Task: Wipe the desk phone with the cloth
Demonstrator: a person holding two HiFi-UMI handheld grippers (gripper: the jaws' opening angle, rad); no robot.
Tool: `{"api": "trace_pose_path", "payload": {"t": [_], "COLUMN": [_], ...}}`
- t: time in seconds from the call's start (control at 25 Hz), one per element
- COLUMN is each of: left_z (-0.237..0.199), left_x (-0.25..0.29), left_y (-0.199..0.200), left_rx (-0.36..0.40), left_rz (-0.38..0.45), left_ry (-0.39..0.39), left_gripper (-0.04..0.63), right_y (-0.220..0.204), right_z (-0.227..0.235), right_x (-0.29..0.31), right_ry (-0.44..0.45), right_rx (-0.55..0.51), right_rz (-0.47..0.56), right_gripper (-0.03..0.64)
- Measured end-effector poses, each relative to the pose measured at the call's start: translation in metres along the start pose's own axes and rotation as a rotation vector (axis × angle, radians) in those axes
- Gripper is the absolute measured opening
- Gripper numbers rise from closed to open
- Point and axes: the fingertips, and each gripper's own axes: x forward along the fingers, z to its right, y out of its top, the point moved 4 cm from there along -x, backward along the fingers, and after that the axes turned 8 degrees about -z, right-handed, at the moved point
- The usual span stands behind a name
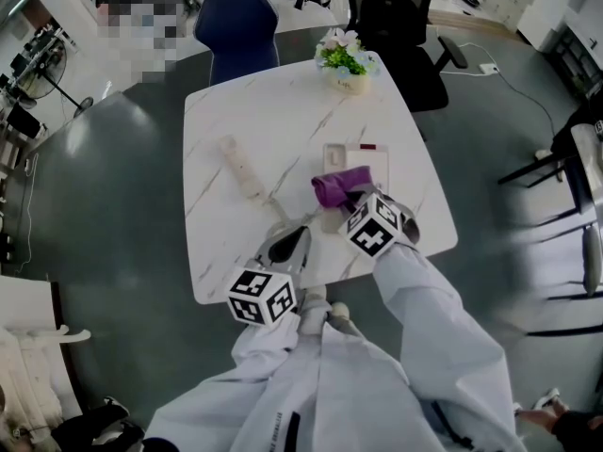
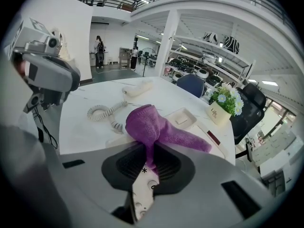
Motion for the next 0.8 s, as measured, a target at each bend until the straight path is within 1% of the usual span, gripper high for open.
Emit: {"api": "trace_pose_path", "payload": {"t": [0.8], "left_z": [0.010], "left_x": [-0.005], "left_y": [-0.010], "left_rx": [-0.005], "left_rz": [0.000], "left_ry": [0.000], "left_gripper": [-0.002], "right_y": [-0.018], "right_z": [-0.035], "right_x": [-0.006], "right_ry": [0.075], "right_rx": [-0.026], "right_rz": [-0.012], "right_gripper": [0.034]}}
